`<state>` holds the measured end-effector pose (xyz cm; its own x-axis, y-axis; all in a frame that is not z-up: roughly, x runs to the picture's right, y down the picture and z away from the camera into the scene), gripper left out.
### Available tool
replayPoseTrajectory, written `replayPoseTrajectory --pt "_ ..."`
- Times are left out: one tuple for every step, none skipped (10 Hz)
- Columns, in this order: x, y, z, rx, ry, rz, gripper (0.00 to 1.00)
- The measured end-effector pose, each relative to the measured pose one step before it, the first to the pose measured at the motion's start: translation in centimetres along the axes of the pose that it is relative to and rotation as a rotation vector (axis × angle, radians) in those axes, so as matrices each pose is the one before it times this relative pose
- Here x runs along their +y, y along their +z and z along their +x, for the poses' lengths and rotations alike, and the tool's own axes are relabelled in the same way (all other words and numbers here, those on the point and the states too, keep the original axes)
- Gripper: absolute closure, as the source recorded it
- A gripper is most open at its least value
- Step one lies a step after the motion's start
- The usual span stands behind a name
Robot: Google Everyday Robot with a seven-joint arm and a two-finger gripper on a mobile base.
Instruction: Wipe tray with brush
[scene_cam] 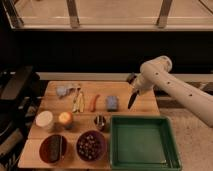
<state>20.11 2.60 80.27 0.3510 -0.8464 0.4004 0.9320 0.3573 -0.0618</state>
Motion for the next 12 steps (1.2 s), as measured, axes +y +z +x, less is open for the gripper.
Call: replayPoseTrajectory --pt "0.357 -0.810 -1.426 -0.01869 0.01790 -0.01473 1.00" --pt "0.237 -0.470 -0.999 -0.01720 0.01802 -0.00609 1.00" --pt "0.334 -0.517 -1.468 -0.03693 0.03031 -0.00163 1.00" --pt "0.228 -0.463 -1.681 -0.04309 0.02847 0.00239 1.00" --pt "0.139 -0.249 -1.556 -0.04312 0.02234 0.01433 1.00" --pt "0.246 -0.255 -1.618 -0.05510 0.01334 0.02909 1.00" --pt "0.178 -0.119 -0.821 -0.02889 0.00456 0.01548 1.00" --pt "-0.086 -0.001 -0.321 -0.01129 -0.00077 0.00655 1.00" --pt "-0.104 0.021 -0.018 -0.00050 -0.00238 -0.00033 1.00" --pt "0.002 0.017 0.001 -0.00011 -0.00038 -0.00009 1.00" --pt "0.041 -0.042 0.023 -0.00132 0.00005 0.00058 1.00" --pt "0.100 0.026 0.091 -0.00767 -0.00421 0.00039 1.00"
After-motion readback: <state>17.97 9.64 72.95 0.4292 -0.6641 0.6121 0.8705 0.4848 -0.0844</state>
